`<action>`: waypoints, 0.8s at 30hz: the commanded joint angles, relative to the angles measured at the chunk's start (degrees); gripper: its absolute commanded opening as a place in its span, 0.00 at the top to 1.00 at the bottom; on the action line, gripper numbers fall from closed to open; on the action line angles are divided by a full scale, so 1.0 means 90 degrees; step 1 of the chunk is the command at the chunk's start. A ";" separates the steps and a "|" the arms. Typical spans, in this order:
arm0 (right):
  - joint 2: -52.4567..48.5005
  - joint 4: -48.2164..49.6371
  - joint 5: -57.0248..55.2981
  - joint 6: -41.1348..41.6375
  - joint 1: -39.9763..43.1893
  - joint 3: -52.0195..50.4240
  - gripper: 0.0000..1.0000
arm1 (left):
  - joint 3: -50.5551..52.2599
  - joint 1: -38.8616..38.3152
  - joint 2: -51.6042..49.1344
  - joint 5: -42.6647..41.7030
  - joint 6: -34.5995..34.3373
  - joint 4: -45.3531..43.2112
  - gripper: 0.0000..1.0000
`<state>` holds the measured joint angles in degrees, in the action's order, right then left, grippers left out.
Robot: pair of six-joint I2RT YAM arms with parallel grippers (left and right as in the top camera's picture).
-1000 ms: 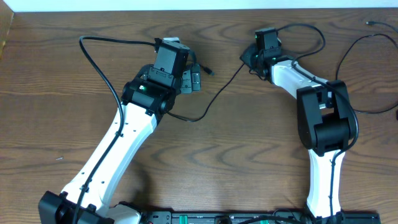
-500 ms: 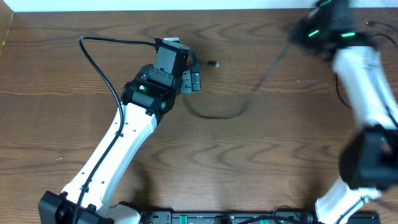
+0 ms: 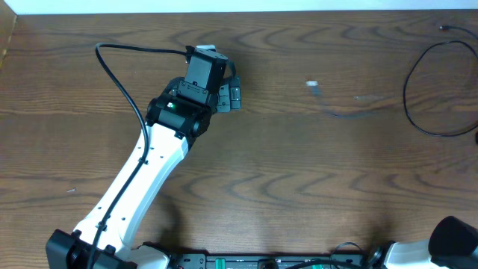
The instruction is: Untangle cables
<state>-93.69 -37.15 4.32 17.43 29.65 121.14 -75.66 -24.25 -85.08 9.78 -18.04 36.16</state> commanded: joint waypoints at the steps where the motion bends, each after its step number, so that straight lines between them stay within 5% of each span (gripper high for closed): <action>1: -0.0335 -0.0177 -0.1154 -0.0782 0.0214 0.0070 0.99 | -0.0036 0.0015 -0.0032 0.0085 -0.0032 0.0005 0.00; 7: -0.1290 -0.0772 -0.1970 -0.1792 0.0124 0.0070 0.99 | -0.0036 0.0015 -0.0061 0.0085 -0.0034 -0.0126 0.00; 14: -0.2764 -0.1047 -0.1965 -0.1826 0.0112 0.0070 0.98 | -0.0036 0.0015 -0.0066 0.0085 -0.0034 -0.0189 0.00; 15: -0.2958 -0.1054 -0.1953 -0.1826 0.0112 0.0070 0.78 | -0.0036 0.0015 -0.0066 0.0085 -0.0034 -0.0189 0.00; 17: -0.3235 -0.1132 -0.1780 -0.1826 0.0112 0.0070 0.07 | -0.0036 0.0015 -0.0066 0.0085 -0.0034 -0.0192 0.00; 18: -0.3351 -0.1217 -0.1559 -0.1829 0.0112 0.0070 0.01 | -0.0036 0.0015 -0.0066 0.0085 -0.0034 -0.0194 0.00; 24: -0.3376 -0.1955 -0.0437 -0.2127 -0.0061 0.0075 0.01 | -0.0036 0.0015 -0.0068 0.0085 -0.0034 -0.0194 0.00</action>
<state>-125.80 -53.32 -5.85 1.10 30.61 121.10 -75.66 -24.25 -85.08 9.78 -18.04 34.46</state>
